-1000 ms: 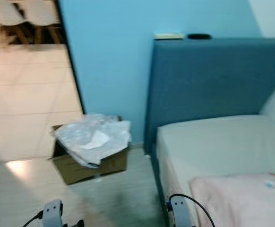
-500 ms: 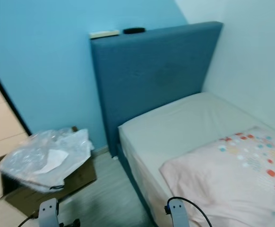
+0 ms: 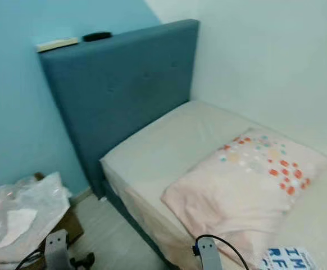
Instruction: Clean up the room
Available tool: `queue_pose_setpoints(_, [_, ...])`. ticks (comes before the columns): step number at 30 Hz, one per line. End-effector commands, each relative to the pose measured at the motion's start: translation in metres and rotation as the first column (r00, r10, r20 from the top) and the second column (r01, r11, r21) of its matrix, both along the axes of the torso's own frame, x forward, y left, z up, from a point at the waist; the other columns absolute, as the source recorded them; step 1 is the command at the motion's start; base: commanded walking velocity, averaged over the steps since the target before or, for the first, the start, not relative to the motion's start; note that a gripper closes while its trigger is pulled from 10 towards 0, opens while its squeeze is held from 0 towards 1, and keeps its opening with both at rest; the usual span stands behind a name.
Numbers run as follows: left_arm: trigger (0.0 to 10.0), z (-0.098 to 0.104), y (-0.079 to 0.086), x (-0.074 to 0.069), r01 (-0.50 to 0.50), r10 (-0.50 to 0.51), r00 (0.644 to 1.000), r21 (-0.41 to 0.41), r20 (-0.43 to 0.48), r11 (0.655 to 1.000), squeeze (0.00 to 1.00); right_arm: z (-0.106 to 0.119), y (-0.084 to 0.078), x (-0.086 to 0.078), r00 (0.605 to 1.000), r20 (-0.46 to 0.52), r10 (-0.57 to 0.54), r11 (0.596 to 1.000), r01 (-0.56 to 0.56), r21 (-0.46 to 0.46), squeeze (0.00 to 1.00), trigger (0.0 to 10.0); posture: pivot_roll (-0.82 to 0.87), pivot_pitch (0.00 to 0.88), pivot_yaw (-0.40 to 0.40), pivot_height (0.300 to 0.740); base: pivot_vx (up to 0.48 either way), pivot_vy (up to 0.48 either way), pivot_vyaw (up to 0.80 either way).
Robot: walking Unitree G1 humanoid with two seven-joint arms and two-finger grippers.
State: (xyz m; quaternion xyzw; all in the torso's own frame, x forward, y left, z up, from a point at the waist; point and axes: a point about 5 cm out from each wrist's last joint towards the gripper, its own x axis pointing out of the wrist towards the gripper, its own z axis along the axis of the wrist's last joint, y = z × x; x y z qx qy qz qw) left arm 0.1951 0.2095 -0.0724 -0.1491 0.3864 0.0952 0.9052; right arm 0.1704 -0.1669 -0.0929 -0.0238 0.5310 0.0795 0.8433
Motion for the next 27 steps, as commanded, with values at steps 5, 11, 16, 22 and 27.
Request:
queue_pose_setpoints(5, [10.0, 0.007, -0.006, 0.014, 0.067, -0.068, 0.996, 0.022, 0.052, 0.998, 0.00, -0.003, -0.004, -0.007, 1.000, -0.021, 0.016, 1.000, -0.016, -0.019, 0.00, 10.0, 0.02, 0.000, -0.048, 0.740, 0.000, 0.000, -0.76])
queue_pose_setpoints(11, [10.0, 0.006, -0.015, 0.015, 0.121, -0.122, 0.992, 0.021, 0.025, 0.992, 0.00, -0.004, -0.011, -0.011, 0.998, -0.015, -0.060, 0.998, 0.059, -0.026, 0.00, 10.0, -0.04, 0.000, 0.000, 0.740, 0.000, 0.000, -0.71])
queue_pose_setpoints(16, [10.0, 0.007, -0.022, 0.020, 0.140, -0.140, 0.990, 0.008, 0.022, 0.990, 0.00, -0.004, -0.012, -0.012, 0.999, -0.005, -0.049, 0.998, 0.048, -0.037, 0.00, 10.0, -0.06, 0.000, 0.004, 0.740, 0.000, 0.000, 0.00])
queue_pose_setpoints(22, [10.0, 0.014, -0.031, 0.031, 0.130, -0.127, 0.988, -0.030, 0.091, 0.991, 0.00, -0.006, -0.012, -0.017, 0.999, -0.017, -0.033, 0.999, 0.032, -0.038, 0.00, 10.0, -0.07, 0.000, 0.001, 0.740, 0.175, 0.000, 0.00])
queue_pose_setpoints(27, [10.0, 0.015, -0.031, 0.033, 0.111, -0.107, 0.989, -0.042, 0.100, 0.993, 0.00, -0.006, -0.012, -0.019, 1.000, -0.017, -0.026, 0.999, 0.025, -0.034, 0.00, 10.0, -0.07, 0.000, -0.005, 0.740, 0.274, 0.000, 0.00])
